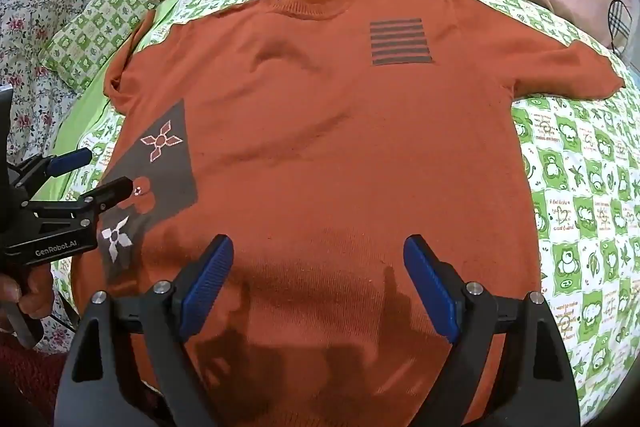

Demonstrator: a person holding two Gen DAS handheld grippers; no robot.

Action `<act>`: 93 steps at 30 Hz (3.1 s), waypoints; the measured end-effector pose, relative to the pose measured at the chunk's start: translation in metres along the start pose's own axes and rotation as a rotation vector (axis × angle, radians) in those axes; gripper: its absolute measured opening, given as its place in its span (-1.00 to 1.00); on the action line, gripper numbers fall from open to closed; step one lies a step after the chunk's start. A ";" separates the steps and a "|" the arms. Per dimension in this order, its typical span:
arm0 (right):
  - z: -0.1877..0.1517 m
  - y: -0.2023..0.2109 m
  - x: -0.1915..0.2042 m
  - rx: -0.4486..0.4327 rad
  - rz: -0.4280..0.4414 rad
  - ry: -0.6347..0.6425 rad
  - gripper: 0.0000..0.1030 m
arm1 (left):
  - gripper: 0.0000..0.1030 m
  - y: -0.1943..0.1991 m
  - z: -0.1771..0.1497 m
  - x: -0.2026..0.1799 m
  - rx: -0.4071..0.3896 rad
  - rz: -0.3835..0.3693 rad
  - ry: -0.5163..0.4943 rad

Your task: Fold small clothes

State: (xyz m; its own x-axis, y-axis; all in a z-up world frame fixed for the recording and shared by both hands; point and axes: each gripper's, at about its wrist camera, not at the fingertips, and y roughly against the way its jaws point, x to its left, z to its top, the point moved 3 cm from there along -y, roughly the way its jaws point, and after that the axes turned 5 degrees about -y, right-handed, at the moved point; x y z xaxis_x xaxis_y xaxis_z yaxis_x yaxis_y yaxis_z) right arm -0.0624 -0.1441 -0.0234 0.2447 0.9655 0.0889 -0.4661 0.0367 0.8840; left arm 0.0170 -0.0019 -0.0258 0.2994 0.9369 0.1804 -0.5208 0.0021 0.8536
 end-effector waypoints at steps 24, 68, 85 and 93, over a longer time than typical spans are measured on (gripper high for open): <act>0.004 -0.009 -0.002 0.005 0.017 -0.014 0.69 | 0.69 -0.001 -0.002 0.000 -0.010 -0.011 -0.012; 0.048 0.000 -0.078 0.002 -0.066 -0.113 0.69 | 0.74 -0.023 0.029 0.024 0.005 -0.027 0.105; 0.147 0.022 -0.329 -0.168 -0.230 -0.503 0.69 | 0.75 -0.074 0.107 0.029 0.076 0.023 0.173; 0.202 0.005 -0.436 -0.237 -0.229 -0.664 0.55 | 0.76 -0.105 0.119 0.008 0.133 0.033 0.182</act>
State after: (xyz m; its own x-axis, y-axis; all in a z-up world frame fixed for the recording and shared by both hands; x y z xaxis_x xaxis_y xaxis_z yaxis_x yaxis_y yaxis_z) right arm -0.0003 -0.6173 0.0350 0.7856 0.5707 0.2392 -0.4941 0.3457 0.7978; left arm 0.1690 -0.0359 -0.0555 0.1288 0.9833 0.1285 -0.4146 -0.0643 0.9077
